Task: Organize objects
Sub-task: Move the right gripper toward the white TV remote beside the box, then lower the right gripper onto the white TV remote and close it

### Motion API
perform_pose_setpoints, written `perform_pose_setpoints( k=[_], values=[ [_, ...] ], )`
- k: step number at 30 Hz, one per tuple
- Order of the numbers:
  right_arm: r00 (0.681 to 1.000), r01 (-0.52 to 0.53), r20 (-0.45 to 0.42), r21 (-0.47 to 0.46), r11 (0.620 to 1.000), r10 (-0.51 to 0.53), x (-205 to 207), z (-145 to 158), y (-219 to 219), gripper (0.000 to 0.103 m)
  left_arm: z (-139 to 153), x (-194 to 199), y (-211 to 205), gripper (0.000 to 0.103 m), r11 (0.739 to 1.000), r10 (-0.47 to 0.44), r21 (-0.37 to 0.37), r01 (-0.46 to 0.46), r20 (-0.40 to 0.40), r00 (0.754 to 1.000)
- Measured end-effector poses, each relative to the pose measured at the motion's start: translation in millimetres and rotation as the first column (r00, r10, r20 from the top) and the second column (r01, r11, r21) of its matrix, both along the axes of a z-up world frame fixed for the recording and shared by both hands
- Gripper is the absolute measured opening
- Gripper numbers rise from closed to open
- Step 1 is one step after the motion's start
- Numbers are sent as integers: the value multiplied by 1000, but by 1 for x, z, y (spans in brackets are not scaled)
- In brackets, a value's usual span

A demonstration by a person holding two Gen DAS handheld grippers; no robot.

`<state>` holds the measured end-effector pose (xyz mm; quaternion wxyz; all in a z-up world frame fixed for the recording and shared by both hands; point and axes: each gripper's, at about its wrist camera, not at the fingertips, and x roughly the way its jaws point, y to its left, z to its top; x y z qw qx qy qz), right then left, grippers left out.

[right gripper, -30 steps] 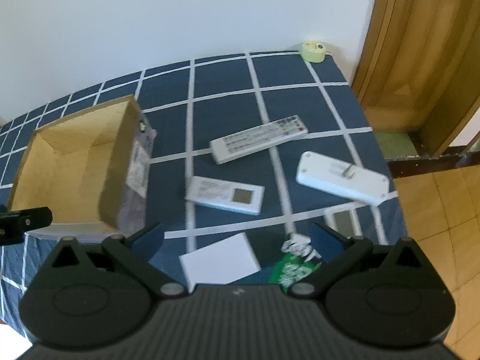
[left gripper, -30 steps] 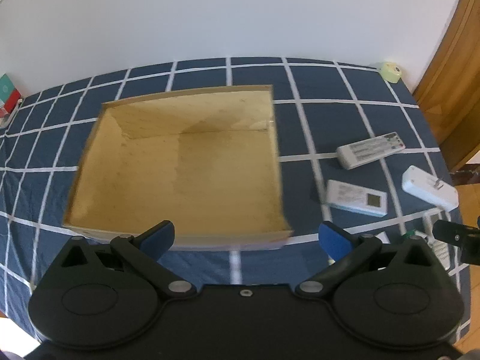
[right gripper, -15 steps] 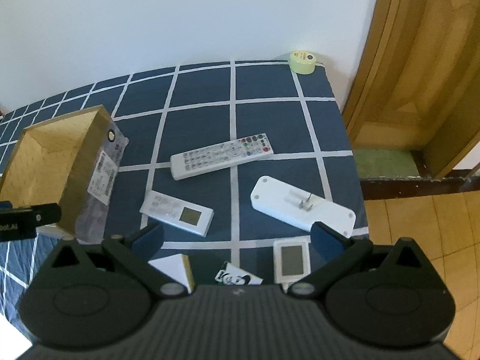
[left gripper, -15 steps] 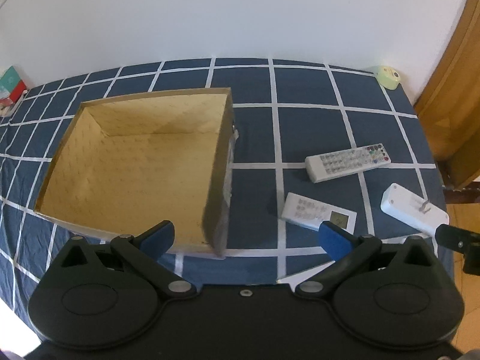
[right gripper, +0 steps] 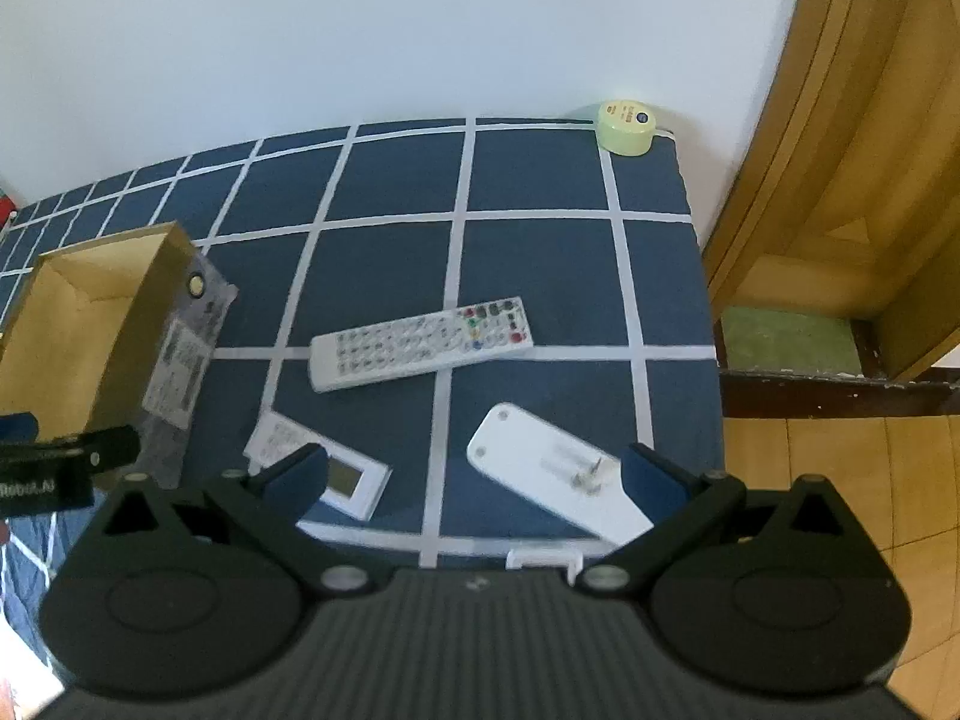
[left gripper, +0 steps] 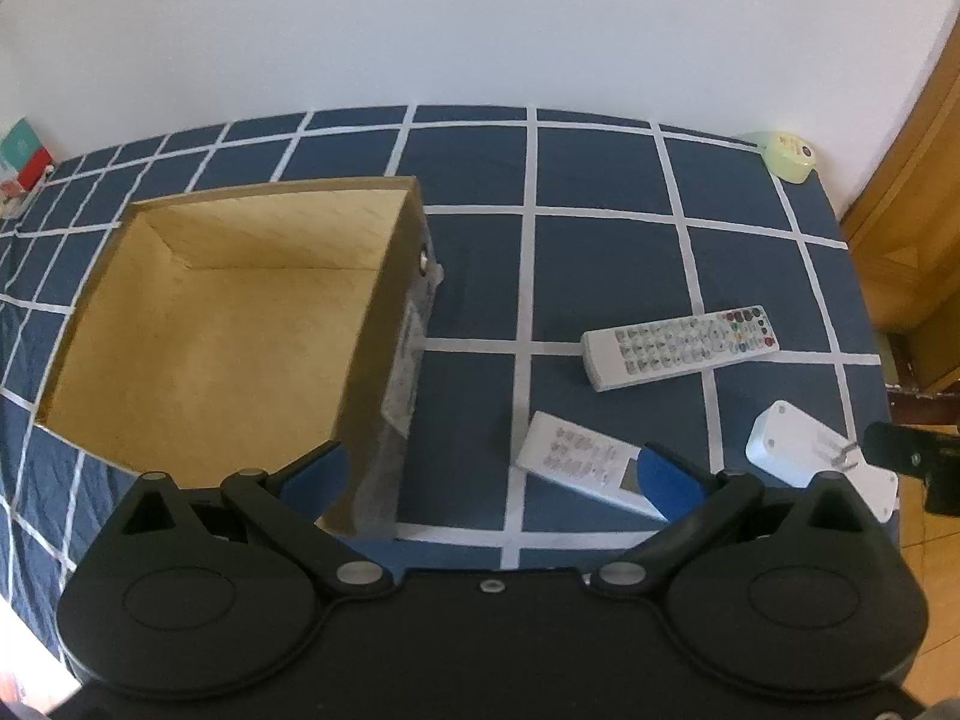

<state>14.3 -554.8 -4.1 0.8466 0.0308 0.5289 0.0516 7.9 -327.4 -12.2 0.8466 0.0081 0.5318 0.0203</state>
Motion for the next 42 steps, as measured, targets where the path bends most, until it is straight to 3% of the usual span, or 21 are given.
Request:
perform_pose_setpoints(
  k=[10, 25, 33, 42],
  values=[
    [997, -42, -59, 48, 998, 45, 67, -31, -10, 103, -34, 50, -18, 103, 1000, 29, 15, -28, -66, 997],
    [965, -130, -213, 126, 984, 155, 155, -103, -3, 103, -103, 107, -43, 103, 998, 28, -47, -38, -206, 978],
    [945, -136, -278, 145, 980, 173, 178, -136, 3, 103, -127, 126, -56, 103, 995, -5, -102, -22, -256, 967],
    [930, -143, -318, 143, 979, 183, 188, -155, 6, 103, -144, 137, -62, 103, 988, -6, -148, -38, -281, 960]
  ],
)
